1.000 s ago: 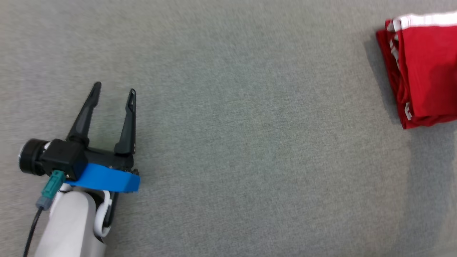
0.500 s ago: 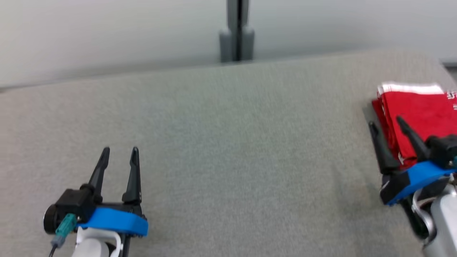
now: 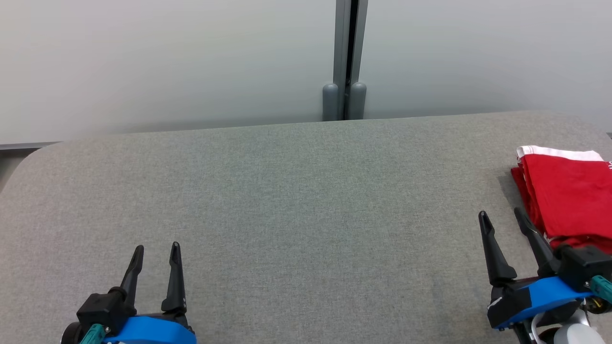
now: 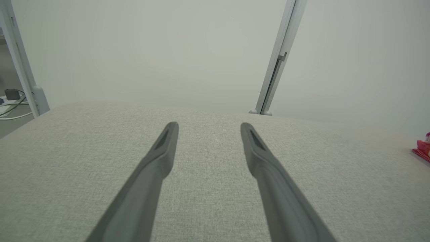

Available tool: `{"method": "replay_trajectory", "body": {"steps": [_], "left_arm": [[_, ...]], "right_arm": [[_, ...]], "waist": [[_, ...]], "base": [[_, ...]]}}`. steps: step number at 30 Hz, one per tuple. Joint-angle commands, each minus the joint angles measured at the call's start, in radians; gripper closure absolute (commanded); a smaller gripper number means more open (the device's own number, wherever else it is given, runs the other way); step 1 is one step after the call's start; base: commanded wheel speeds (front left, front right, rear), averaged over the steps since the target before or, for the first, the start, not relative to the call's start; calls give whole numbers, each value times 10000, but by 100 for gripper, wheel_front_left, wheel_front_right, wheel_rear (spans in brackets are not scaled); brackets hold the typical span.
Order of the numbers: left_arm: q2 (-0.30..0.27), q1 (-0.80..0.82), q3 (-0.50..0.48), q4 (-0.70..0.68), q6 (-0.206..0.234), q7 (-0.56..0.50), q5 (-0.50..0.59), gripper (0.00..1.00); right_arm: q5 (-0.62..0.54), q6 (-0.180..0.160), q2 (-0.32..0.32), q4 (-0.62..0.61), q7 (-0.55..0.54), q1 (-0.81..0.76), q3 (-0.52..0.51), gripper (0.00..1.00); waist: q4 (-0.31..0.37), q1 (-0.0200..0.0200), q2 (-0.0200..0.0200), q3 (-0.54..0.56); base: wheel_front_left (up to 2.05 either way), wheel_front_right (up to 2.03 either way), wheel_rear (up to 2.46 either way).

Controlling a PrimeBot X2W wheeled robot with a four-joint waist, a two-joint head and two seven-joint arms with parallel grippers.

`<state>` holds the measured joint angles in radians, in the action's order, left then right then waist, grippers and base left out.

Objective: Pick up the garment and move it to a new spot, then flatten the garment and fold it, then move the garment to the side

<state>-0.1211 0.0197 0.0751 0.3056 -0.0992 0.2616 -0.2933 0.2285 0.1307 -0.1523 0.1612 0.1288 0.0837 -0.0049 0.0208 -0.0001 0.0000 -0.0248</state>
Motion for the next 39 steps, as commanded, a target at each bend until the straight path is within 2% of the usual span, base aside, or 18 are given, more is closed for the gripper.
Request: {"method": "replay_trajectory", "body": {"steps": [1,14,28,29,34,39], "left_arm": [[18,-104,-66,-14,-48,42,41,0],[40,73,-150,7,-153,45,205,0],[91,2,-124,7,-248,45,226,0],[77,-8,-110,4,-221,0,199,100],[156,-240,-21,392,-221,-60,169,100],[192,-131,-181,350,-227,-341,-752,100]], "right_arm": [[-79,1,109,-51,-74,-226,-121,0],[-323,1,409,-184,-352,-466,-297,0],[-94,1,310,295,-108,-282,-68,0],[-109,0,361,301,-125,-299,-56,100],[-42,0,480,764,-139,-349,-17,100],[913,0,517,801,-333,-271,-132,100]], "waist": [[12,1,0,9],[170,1,0,-111],[158,1,0,-83],[160,1,0,-83],[161,2,0,-81],[146,2,0,-69]], "base": [[0,0,0],[0,0,0],[0,0,0],[0,0,0],[0,0,0],[0,0,0]]}}
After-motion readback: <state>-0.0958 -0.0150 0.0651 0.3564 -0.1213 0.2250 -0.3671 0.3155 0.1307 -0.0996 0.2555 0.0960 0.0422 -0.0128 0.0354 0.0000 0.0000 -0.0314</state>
